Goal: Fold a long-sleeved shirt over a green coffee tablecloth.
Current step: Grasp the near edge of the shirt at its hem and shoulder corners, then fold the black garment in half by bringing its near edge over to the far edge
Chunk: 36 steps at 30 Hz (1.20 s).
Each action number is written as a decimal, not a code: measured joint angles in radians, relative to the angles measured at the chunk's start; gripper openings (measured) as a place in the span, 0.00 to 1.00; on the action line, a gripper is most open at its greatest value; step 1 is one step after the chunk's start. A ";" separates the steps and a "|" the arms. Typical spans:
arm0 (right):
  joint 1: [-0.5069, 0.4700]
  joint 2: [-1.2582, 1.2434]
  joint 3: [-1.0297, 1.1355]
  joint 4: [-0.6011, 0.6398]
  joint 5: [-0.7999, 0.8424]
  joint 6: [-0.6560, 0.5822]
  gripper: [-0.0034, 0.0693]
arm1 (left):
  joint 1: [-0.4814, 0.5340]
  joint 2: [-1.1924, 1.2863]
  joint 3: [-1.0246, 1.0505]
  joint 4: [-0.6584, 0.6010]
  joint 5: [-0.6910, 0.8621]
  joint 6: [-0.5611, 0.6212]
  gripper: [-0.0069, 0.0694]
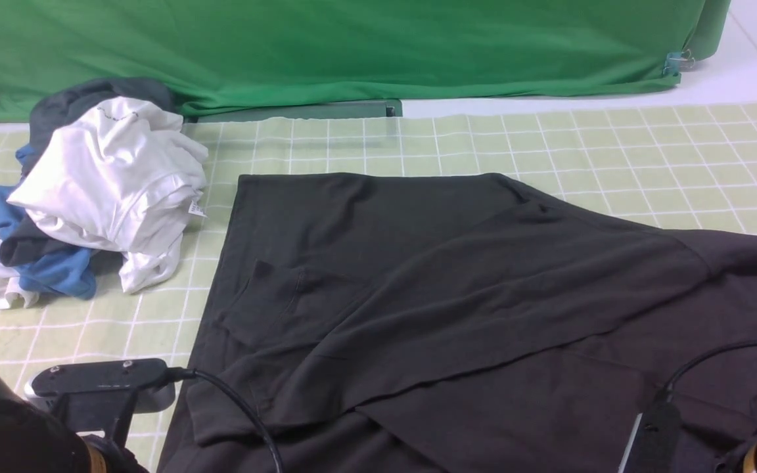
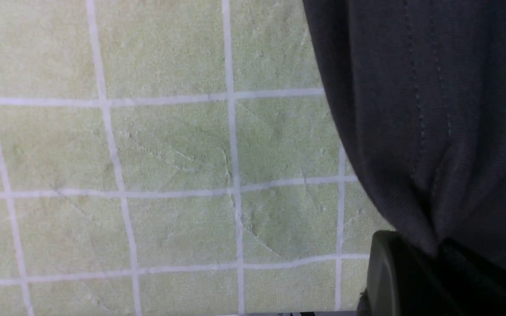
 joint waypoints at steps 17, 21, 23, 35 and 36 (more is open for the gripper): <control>-0.004 -0.076 -0.172 -0.223 0.157 0.111 0.07 | 0.107 0.009 -0.185 0.061 -0.029 -0.020 0.12; -0.066 -0.093 -0.263 -0.241 0.162 0.104 0.07 | 0.261 0.067 -0.277 0.027 -0.080 0.085 0.12; -0.091 -0.092 -0.284 -0.242 0.150 0.091 0.07 | 0.306 0.093 -0.307 -0.001 -0.099 0.133 0.12; -0.248 0.157 -0.656 -0.220 0.118 -0.016 0.07 | 0.529 0.496 -0.674 -0.134 -0.154 0.345 0.12; -0.250 0.173 -0.671 -0.220 0.118 -0.019 0.07 | 0.529 0.503 -0.681 -0.134 -0.154 0.346 0.12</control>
